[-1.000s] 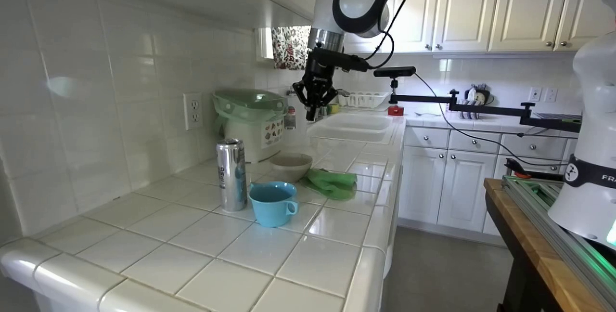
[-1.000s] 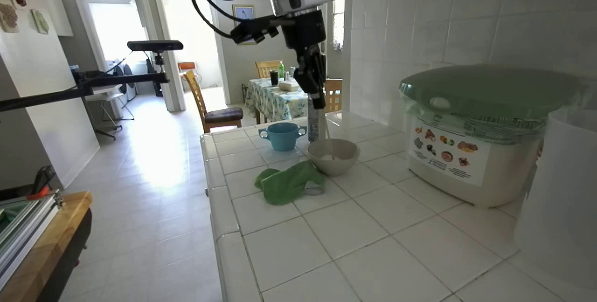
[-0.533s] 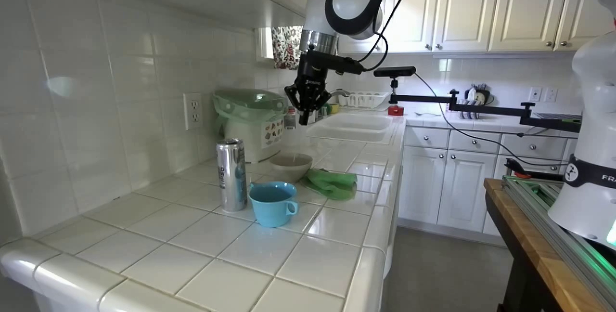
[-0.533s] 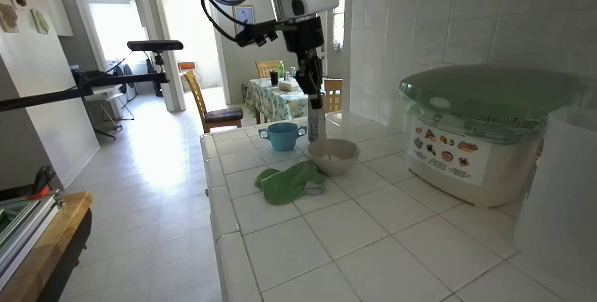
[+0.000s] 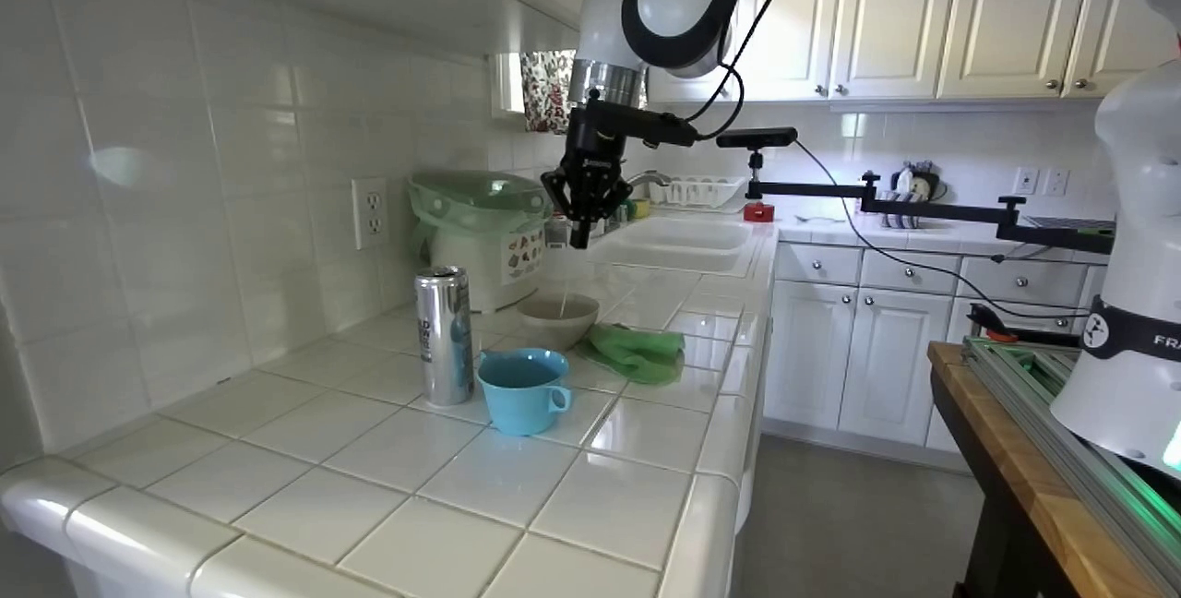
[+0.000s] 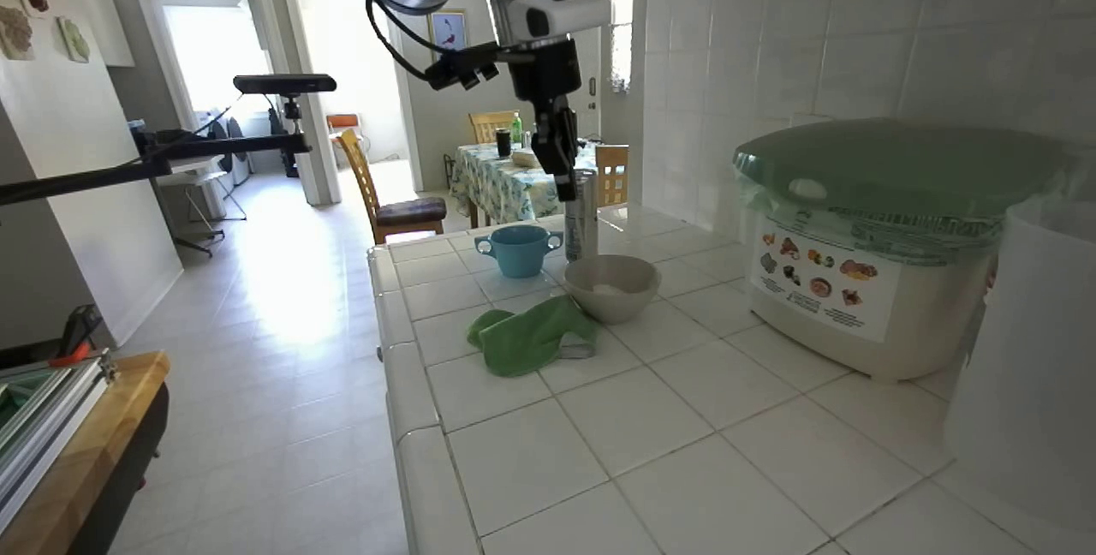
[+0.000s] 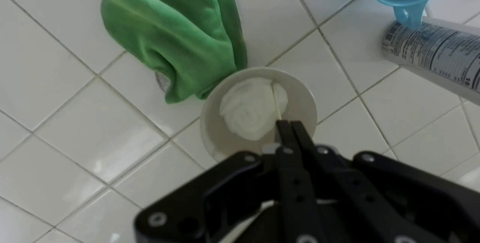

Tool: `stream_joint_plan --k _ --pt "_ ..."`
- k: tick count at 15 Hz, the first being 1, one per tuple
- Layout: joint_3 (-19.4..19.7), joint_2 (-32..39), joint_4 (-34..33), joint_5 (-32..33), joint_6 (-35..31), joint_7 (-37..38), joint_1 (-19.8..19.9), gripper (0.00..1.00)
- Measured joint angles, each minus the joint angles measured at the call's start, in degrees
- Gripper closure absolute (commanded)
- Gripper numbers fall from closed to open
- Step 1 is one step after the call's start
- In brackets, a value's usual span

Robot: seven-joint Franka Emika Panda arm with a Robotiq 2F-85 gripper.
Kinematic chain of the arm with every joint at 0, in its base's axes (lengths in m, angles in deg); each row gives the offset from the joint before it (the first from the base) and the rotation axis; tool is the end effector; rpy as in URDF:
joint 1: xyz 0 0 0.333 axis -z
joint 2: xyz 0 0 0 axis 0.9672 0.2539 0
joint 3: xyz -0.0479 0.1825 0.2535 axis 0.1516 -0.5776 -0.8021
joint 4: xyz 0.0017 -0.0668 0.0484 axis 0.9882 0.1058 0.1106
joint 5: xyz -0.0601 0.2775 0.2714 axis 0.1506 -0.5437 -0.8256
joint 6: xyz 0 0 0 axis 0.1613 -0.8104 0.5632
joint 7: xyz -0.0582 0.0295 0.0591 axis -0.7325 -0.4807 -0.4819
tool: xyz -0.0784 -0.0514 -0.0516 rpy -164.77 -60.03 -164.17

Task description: Use the stick to stir the bowl

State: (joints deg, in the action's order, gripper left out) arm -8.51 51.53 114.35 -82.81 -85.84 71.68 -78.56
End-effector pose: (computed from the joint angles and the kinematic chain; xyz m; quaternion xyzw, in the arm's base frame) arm 0.6095 0.0124 0.3360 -0.9368 0.3366 -0.0898 0.0328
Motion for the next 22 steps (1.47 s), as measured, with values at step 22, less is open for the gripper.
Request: stream_joint_plan --k 22 --pt "2.51 -2.42 2.61 -0.25 1.96 0.18 1.59 0.99"
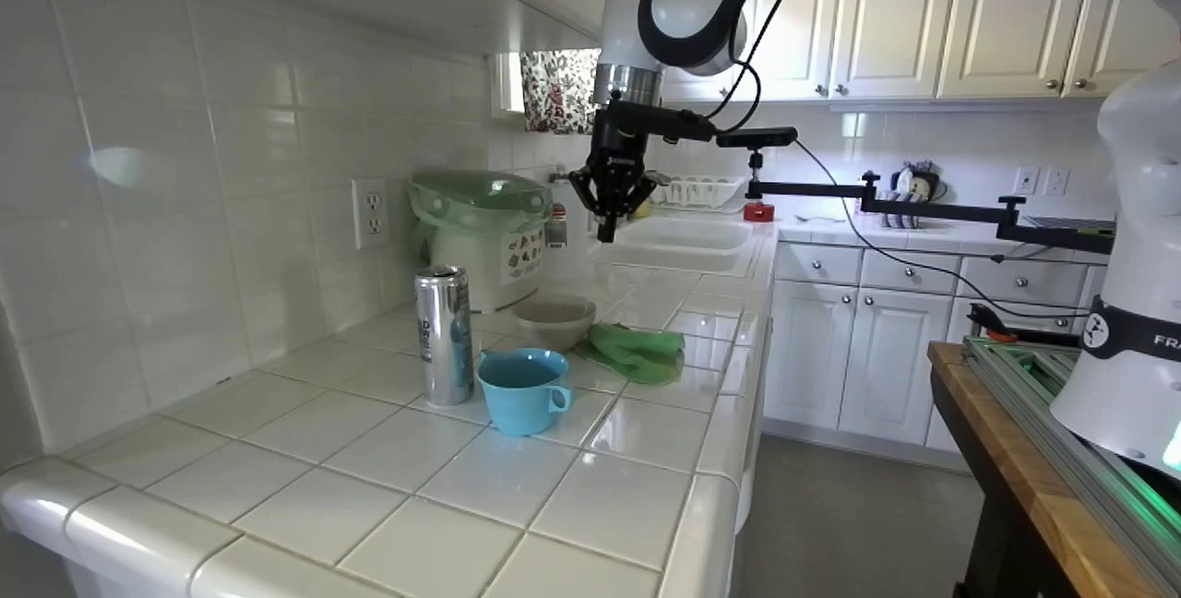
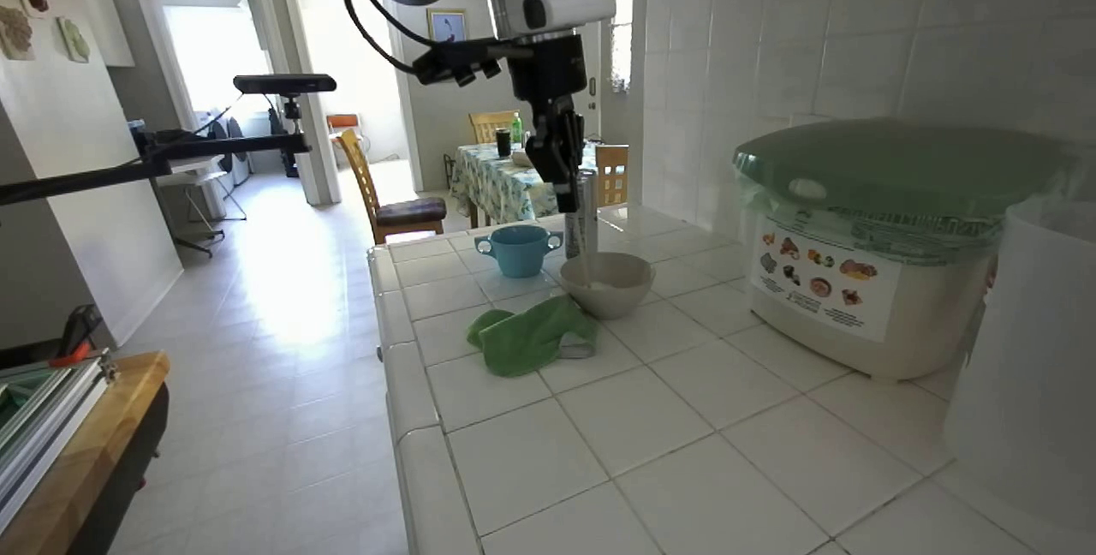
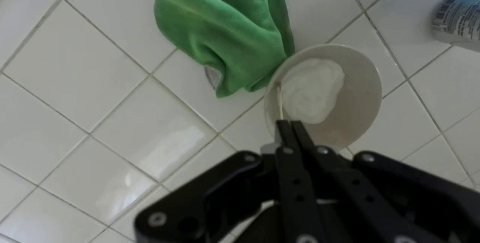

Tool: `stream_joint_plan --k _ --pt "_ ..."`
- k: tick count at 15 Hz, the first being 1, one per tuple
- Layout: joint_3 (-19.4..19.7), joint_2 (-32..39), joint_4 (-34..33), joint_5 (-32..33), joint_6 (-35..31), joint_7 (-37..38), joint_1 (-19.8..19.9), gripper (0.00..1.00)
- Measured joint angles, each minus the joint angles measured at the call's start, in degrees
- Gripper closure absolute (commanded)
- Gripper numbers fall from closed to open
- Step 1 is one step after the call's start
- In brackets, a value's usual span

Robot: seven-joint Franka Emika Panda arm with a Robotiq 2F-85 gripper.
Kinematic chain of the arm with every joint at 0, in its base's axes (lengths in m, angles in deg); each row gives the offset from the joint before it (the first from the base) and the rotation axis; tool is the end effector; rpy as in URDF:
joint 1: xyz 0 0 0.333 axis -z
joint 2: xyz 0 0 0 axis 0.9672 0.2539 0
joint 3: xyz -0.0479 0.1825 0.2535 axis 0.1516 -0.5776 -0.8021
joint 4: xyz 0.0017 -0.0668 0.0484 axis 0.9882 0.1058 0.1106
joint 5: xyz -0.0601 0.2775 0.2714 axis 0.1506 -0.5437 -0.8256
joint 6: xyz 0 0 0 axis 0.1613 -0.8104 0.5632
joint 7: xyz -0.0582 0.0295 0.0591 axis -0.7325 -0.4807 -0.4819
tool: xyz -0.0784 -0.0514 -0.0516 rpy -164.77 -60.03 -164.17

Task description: Use the stick to stir the bowl

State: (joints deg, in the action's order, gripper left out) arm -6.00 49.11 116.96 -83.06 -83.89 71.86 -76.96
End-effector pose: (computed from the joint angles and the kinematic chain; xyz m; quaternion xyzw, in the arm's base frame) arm 0.5927 -0.0300 0.3377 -0.9246 0.3729 -0.0743 0.0216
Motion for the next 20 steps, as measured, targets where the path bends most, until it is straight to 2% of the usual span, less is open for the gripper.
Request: stream_joint_plan --k 10,20 --pt "-2.26 1.84 -1.62 0.00 -0.05 -0.07 -1.20 0.99" --pt "-0.04 1.59 0.27 -0.01 0.04 0.12 0.36 0.99"
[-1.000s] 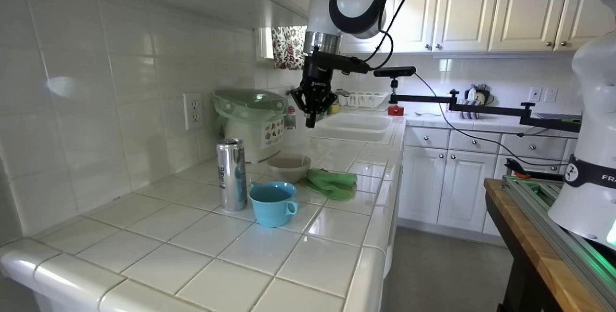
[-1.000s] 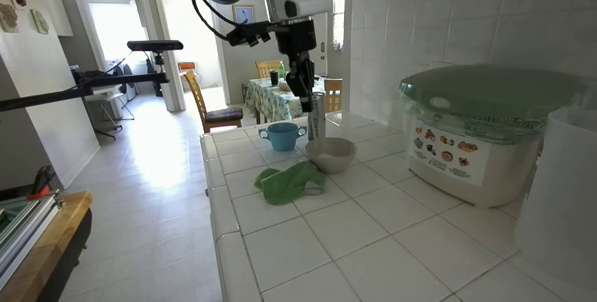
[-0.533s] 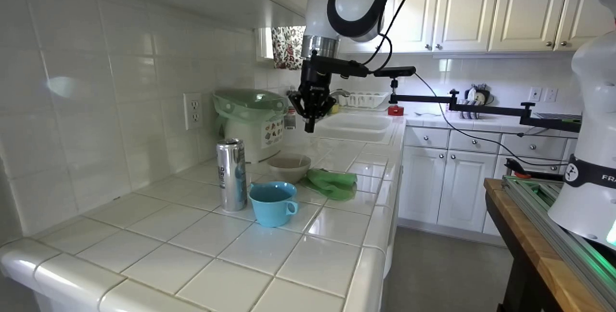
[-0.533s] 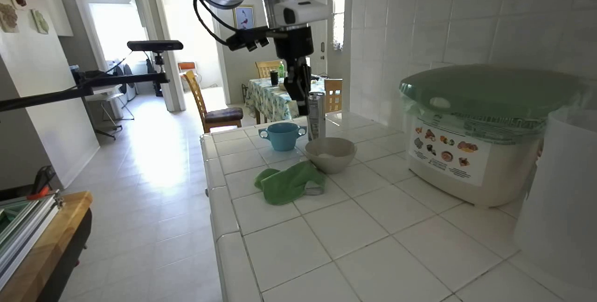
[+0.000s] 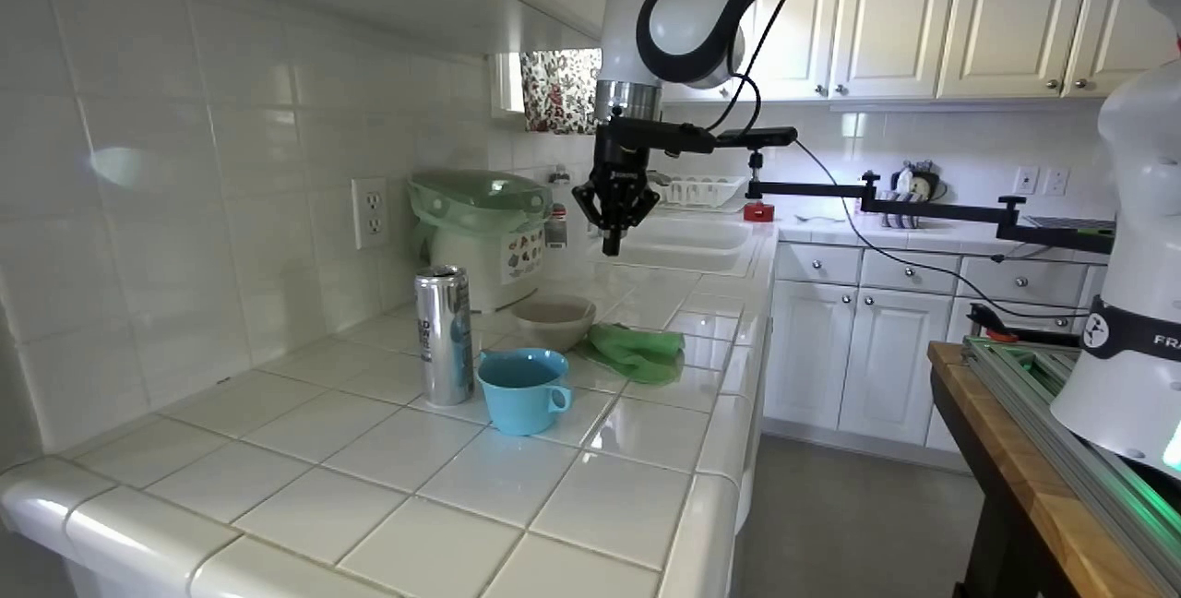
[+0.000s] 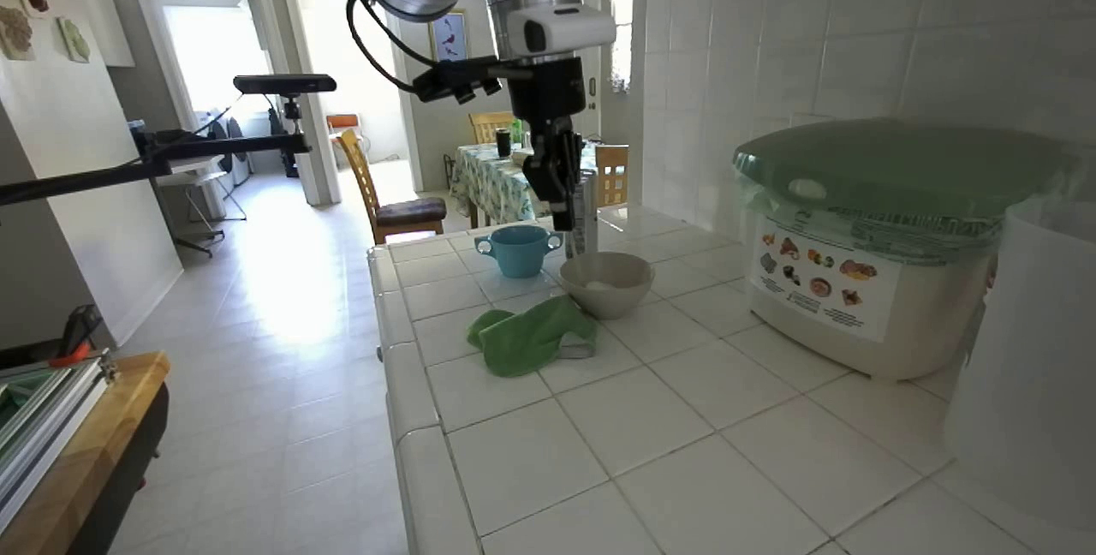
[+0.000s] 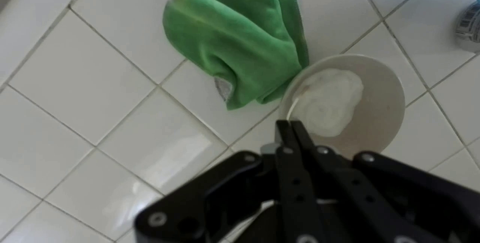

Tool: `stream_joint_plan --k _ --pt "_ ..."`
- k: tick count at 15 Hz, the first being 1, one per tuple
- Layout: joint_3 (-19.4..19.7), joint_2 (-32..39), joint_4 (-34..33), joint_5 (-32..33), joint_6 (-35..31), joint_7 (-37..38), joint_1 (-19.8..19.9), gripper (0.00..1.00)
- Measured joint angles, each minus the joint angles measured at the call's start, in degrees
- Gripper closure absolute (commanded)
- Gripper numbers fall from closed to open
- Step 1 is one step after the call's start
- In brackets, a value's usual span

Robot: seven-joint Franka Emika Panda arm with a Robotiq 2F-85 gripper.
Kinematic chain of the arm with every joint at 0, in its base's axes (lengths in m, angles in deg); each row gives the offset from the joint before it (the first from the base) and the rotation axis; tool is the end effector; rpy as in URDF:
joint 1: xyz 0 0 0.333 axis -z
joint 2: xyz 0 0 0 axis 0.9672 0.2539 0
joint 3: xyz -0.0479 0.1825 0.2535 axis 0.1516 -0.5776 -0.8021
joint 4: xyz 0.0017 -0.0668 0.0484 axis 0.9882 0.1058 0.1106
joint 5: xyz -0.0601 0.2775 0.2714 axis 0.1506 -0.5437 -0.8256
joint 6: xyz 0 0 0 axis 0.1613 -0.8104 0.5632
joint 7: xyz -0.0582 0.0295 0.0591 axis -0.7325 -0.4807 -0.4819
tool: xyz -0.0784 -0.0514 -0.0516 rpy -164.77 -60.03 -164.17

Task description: Use the stick to stir the bowl

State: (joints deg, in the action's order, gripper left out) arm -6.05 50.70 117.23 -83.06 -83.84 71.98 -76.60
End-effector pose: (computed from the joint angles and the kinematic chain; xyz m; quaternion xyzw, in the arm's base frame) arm 0.5909 -0.0332 0.3192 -0.9243 0.3767 -0.0590 0.0152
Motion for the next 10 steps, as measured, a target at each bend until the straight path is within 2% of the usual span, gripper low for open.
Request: stream_joint_plan --k 4,10 --pt "0.29 0.35 -1.87 0.00 0.00 -0.14 0.05 0.99" --pt "-0.72 4.52 -8.43 0.00 0.04 -0.67 -0.25 0.99"
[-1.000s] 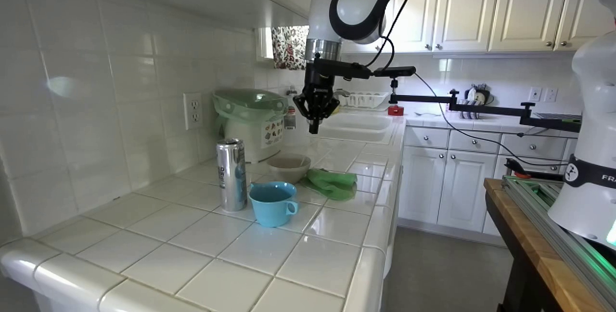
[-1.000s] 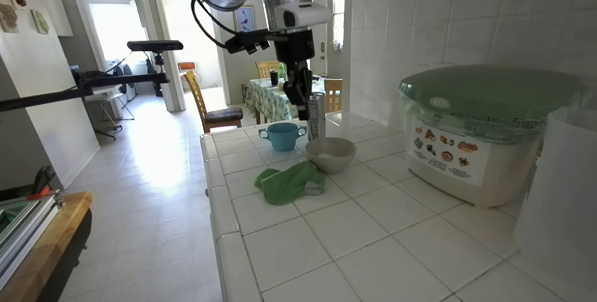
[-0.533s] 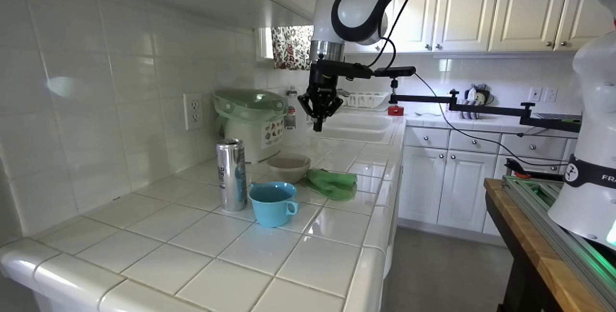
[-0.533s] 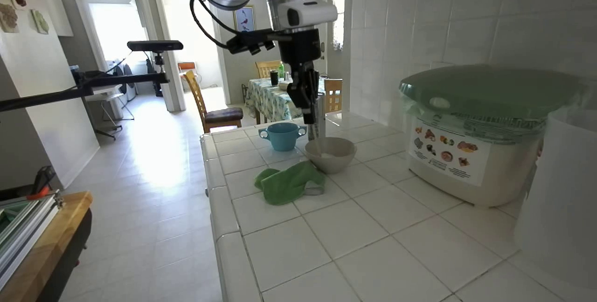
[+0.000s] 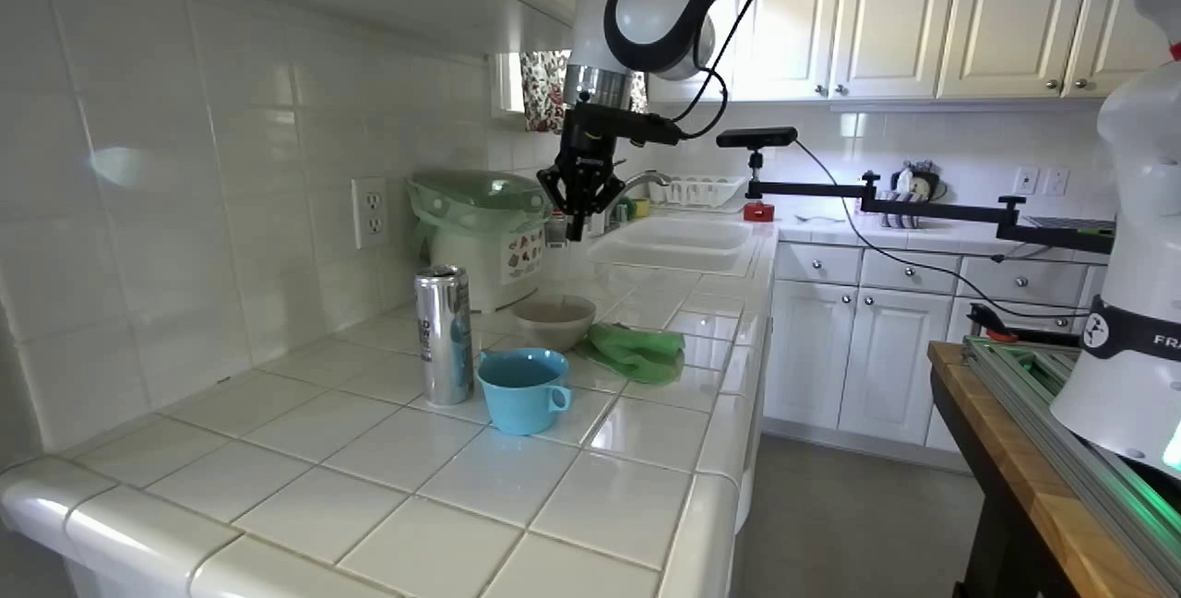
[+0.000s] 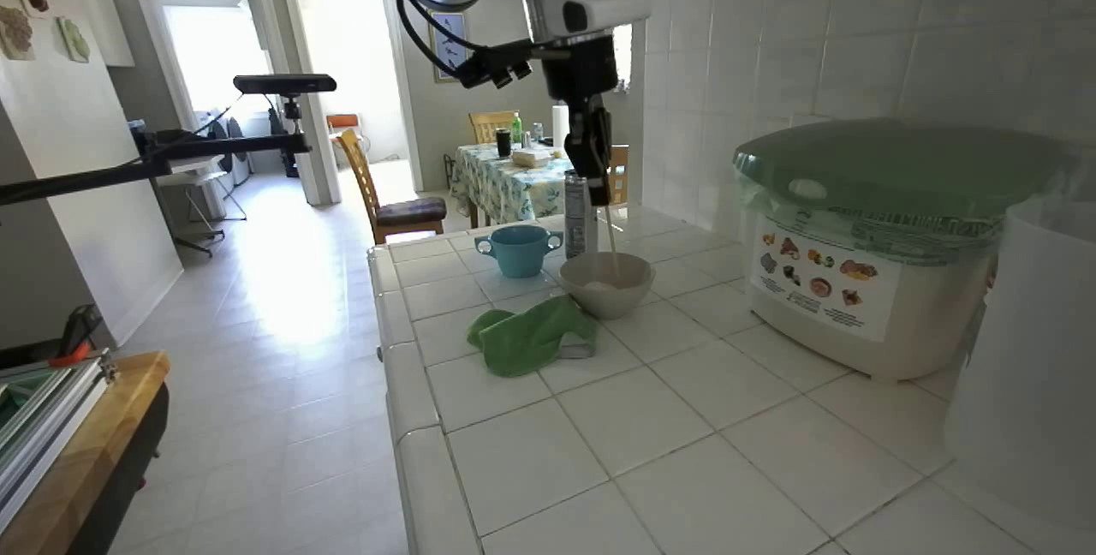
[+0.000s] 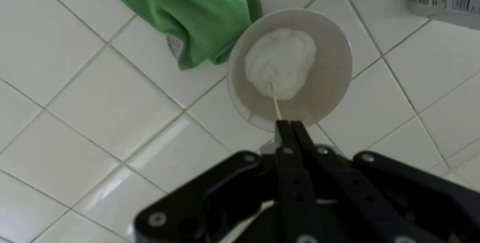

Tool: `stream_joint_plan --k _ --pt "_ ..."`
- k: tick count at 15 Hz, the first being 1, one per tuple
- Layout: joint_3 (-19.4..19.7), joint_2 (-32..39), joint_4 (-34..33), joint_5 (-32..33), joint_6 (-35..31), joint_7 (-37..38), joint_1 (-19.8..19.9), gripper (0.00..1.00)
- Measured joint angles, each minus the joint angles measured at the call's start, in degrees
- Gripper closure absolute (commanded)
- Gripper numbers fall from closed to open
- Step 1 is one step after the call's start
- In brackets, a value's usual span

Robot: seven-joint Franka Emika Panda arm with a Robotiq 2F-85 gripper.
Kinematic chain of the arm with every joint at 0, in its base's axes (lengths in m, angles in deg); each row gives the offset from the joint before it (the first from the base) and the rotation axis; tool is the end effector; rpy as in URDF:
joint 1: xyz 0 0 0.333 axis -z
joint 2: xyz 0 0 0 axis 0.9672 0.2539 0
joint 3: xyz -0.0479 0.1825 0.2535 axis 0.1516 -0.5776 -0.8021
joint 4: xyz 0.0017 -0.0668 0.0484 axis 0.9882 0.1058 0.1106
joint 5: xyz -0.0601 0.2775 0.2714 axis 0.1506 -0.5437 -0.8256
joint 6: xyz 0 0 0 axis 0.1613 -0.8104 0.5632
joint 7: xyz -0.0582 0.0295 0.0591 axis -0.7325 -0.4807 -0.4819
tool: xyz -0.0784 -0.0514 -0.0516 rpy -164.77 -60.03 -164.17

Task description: Use the stick to stir the bowl

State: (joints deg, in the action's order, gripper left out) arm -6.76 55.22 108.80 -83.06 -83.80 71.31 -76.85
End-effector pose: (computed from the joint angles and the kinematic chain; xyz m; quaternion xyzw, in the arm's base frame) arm 0.6329 -0.0238 0.3362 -0.9276 0.3615 -0.0911 0.0254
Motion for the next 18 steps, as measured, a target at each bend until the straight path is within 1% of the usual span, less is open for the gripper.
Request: stream_joint_plan --k 5,9,13,18 --pt "-1.85 3.35 -3.77 -0.97 0.00 -0.98 -0.71 0.99" --pt "-2.94 3.29 -3.88 -1.44 0.00 -1.66 -1.84 0.99" --pt "-3.59 2.35 -2.63 -2.66 1.03 -1.85 -2.43 0.99" --pt "-3.02 -0.97 2.04 -4.01 1.90 -1.85 -2.22 0.99"
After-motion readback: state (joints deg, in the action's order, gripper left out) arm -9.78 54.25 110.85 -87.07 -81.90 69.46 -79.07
